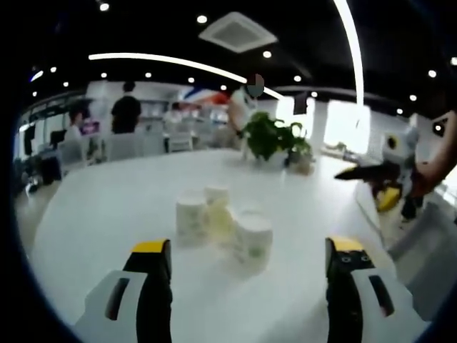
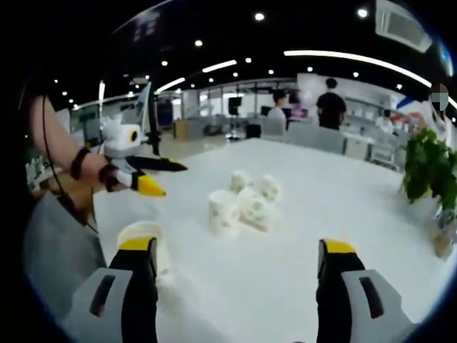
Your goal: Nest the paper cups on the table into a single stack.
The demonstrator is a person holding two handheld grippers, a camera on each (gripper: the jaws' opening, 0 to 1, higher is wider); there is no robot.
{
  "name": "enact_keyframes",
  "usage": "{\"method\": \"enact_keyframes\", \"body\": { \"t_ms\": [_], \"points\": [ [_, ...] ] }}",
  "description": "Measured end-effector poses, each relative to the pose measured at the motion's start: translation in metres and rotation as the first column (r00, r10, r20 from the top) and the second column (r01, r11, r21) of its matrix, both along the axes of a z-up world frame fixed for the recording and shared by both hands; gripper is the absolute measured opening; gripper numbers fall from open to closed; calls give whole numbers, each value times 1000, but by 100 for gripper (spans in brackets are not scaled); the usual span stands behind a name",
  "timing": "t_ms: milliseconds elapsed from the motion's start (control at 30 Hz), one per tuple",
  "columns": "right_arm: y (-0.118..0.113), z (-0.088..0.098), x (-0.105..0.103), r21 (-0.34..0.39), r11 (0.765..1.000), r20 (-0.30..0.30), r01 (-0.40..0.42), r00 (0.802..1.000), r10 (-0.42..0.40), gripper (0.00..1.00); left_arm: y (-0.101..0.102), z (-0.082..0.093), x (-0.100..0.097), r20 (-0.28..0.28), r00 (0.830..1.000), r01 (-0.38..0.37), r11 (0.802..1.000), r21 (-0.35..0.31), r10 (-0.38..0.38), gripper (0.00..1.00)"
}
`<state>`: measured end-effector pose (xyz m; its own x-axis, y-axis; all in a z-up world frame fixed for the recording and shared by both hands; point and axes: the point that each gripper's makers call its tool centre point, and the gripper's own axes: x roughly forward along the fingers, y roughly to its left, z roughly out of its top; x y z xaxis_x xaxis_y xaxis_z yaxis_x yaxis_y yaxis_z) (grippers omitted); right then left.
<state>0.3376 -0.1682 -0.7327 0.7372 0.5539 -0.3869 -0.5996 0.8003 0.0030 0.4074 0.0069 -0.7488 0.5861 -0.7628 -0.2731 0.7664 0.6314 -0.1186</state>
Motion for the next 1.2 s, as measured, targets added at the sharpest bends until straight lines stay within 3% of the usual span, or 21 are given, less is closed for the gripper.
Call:
{"method": "enact_keyframes", "body": {
  "t_ms": [733, 1200],
  "points": [
    [-11, -4, 2, 23, 999, -9, 28, 1000, -28, 91, -40, -16, 8, -27, 997, 74, 997, -1, -74, 80],
    [-16, -9, 0, 32, 999, -23, 37, 999, -37, 90, -48, -26, 15, -20, 996, 91, 996, 26, -90, 74]
  ]
}}
